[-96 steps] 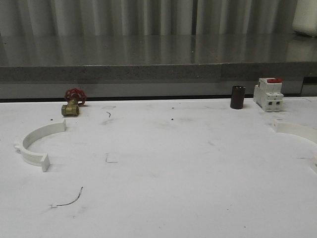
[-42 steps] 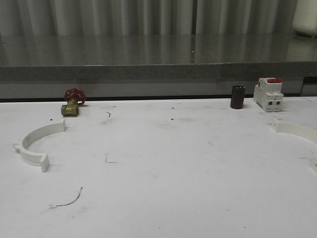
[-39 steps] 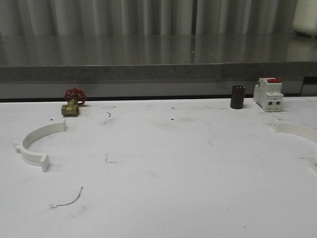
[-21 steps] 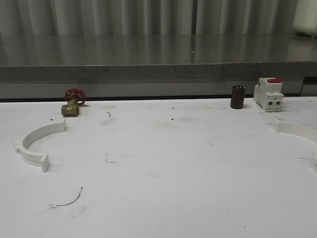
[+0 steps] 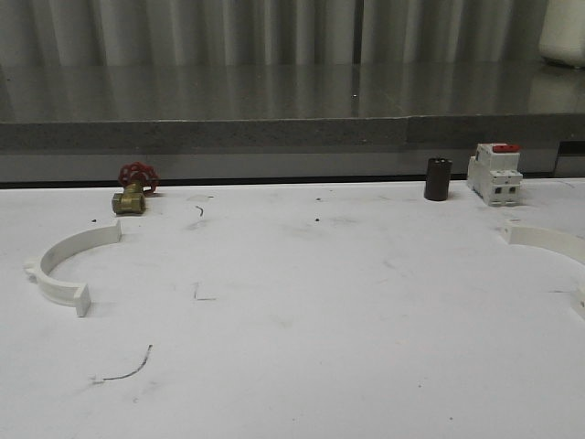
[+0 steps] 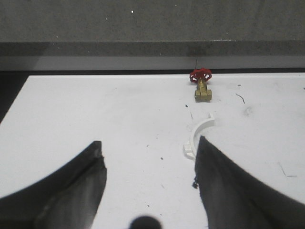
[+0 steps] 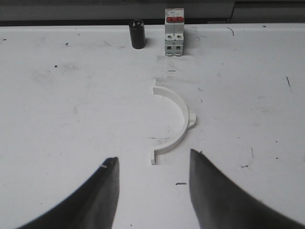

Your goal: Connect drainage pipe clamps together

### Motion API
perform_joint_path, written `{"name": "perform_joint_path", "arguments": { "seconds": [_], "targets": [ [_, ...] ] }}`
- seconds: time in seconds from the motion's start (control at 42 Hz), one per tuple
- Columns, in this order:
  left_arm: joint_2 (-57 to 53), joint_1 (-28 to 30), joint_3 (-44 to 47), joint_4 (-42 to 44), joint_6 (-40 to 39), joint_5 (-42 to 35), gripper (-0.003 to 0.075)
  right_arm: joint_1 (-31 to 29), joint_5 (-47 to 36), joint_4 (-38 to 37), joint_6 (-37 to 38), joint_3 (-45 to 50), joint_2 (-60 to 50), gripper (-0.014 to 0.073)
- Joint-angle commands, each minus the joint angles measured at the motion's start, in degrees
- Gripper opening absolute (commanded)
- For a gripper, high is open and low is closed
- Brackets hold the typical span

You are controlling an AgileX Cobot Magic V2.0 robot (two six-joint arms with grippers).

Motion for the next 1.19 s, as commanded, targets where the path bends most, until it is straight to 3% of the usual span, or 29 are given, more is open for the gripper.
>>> {"name": "perform_joint_path", "arguments": {
  "seconds": [0.0, 0.381, 0.738, 1.167],
  "targets": [
    [4.9, -2.3, -3.8, -1.3, -0.3, -3.1, 0.0459, -0.3, -3.7, 0.0, -0.1, -1.6, 0.3, 0.0408],
    [32.9, -13.3, -12.5, -1.0, -0.1, -1.2, 0.0459, -0.3, -3.7, 0.0, -0.1, -1.6, 0.3, 0.0408],
    [55.7, -13.3, -20.1, 0.5, -0.1, -3.3, 0.0459, -0.3, -3.7, 0.0, -0.1, -1.6, 0.3, 0.0408],
    [72.2, -10.5, -30.5, 1.7, -5.3, -3.0, 0.0459, -0.3, -3.7, 0.0, -0.1, -1.6, 0.3, 0.0408]
  ]
}}
